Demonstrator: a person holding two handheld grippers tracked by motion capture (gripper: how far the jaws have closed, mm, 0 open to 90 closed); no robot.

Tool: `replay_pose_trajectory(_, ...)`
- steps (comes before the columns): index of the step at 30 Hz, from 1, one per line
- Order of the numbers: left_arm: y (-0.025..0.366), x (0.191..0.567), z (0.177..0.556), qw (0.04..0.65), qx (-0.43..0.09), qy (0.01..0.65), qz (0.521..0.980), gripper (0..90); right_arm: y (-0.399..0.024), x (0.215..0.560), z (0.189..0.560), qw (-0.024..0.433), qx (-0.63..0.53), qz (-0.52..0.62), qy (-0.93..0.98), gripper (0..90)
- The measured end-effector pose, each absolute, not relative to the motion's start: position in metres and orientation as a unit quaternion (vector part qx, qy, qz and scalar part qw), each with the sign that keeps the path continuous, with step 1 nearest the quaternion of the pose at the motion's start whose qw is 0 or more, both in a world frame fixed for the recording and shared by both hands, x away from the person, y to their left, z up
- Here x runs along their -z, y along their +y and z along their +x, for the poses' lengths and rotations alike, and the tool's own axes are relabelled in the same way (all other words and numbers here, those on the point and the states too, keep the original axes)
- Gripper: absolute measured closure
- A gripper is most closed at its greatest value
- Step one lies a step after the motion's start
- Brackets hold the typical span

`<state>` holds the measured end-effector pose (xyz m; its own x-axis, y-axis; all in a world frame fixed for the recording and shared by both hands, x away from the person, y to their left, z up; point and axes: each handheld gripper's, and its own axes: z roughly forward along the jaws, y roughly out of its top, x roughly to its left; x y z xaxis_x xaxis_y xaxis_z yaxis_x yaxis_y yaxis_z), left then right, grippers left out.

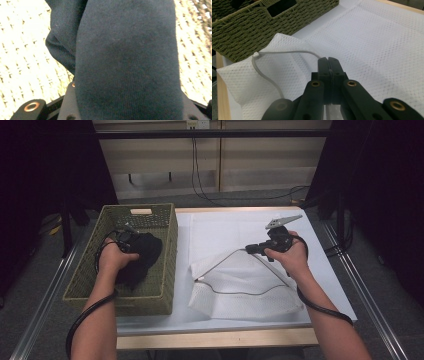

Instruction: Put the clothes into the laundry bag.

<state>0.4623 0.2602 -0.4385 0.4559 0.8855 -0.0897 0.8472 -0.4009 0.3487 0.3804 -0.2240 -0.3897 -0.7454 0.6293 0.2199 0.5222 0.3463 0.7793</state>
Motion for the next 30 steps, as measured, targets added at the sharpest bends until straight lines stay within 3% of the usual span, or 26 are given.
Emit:
replay_pose_trajectory(13,0.258,0.412,0.458,0.22,-0.011,0.564,0.796,61.1,-0.226,0.389,0.381,0.057,-0.453,0.352,0.817,90.0)
replay_pose_trajectory(30,0.257,0.355,0.447,0.254,0.011,0.564,0.786,61.5,-0.226,0.391,0.381,0.054,-0.447,0.359,0.817,90.0)
